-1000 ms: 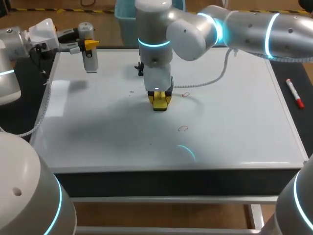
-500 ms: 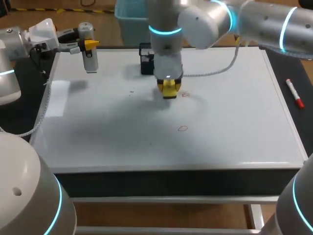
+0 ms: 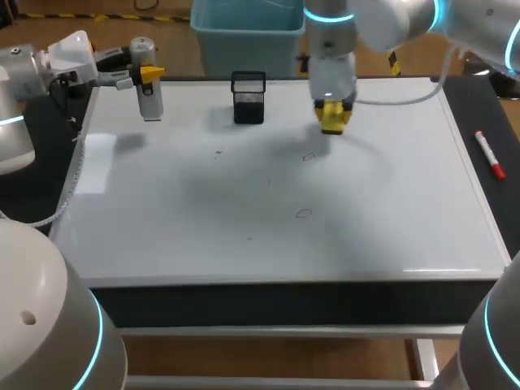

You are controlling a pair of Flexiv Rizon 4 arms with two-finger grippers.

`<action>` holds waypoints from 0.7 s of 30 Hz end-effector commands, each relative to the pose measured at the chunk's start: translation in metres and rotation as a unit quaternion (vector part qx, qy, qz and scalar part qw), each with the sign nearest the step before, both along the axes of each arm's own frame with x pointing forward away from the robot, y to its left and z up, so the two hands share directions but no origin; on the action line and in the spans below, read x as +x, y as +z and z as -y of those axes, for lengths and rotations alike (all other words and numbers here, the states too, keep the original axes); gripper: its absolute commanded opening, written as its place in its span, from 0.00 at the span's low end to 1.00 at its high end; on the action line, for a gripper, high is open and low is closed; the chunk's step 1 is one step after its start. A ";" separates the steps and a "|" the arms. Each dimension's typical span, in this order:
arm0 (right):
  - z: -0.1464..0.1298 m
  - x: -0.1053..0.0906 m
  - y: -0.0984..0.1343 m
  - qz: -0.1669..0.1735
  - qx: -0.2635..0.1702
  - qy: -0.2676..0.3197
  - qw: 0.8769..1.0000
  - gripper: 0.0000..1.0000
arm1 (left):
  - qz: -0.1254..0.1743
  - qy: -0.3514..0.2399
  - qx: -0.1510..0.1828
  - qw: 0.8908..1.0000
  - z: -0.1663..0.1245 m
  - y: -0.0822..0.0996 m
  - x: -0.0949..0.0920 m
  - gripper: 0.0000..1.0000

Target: Pick up the inspection probe, press it on each red-marked spot on the whiteboard one by one, put down the probe, pick up the eraser, and wipe off all the red marks.

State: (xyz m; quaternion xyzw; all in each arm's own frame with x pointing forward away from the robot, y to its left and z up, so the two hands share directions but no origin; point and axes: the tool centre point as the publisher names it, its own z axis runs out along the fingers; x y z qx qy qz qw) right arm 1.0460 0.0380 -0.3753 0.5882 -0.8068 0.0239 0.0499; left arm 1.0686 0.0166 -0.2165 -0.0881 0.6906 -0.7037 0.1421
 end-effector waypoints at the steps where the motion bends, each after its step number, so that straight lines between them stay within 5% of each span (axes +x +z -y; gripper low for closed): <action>1: 0.043 0.014 -0.001 -0.013 0.007 -0.020 1.000 0.00 | -0.001 0.000 0.001 1.000 0.000 0.002 0.000 0.00; 11: 0.123 0.020 -0.013 -0.022 0.020 -0.097 0.995 0.00 | -0.001 0.000 0.001 1.000 0.000 0.002 0.000 0.00; 21: 0.164 0.013 -0.014 -0.018 0.014 -0.125 0.992 0.00 | -0.001 0.000 0.001 1.000 0.000 0.002 0.000 0.00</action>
